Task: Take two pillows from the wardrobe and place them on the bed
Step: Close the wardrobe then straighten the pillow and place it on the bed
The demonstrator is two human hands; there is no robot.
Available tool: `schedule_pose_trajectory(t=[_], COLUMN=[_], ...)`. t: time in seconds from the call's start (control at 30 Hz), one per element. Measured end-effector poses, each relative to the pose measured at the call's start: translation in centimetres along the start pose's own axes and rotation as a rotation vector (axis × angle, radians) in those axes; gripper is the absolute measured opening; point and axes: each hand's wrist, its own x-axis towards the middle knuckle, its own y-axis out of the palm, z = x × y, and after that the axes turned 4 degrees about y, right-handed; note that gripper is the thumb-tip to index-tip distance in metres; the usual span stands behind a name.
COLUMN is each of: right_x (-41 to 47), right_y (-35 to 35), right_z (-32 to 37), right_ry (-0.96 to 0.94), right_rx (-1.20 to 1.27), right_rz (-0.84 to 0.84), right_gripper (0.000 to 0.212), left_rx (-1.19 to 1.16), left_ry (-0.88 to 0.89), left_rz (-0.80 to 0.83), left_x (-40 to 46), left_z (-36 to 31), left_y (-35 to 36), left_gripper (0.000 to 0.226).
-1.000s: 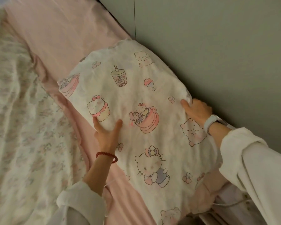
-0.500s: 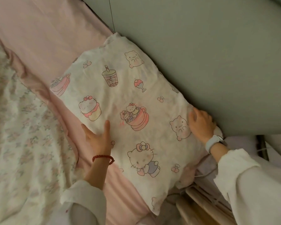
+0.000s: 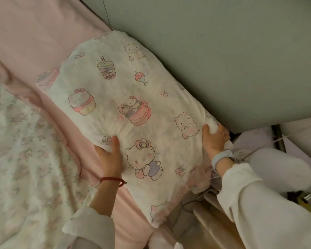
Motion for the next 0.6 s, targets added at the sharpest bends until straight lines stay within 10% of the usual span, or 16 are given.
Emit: schedule_pose_trajectory(t=[0.2,0.37,0.6], right_x=[-0.5,-2.4,1.0], right_y=[-0.4,0.4,1.6], right_z=[-0.7,1.5,1.9], right_ry=[-0.019,-0.536,-0.541], right_rx=[-0.266,-0.543,-0.765], right_rz=[0.099,0.105,0.388], right_gripper=[0.059,0.055,0.059], left_rx=[0.290,0.774,0.470], left_ry=[-0.122,0.384,0.080], left_rz=[0.009,0.057,0.152], left_x=[0.1,-1.0,-2.7], left_z=[1.8,-0.1,2.8], left_y=[-0.9,0.7,2.6], left_gripper=[0.068,0.074,0.101])
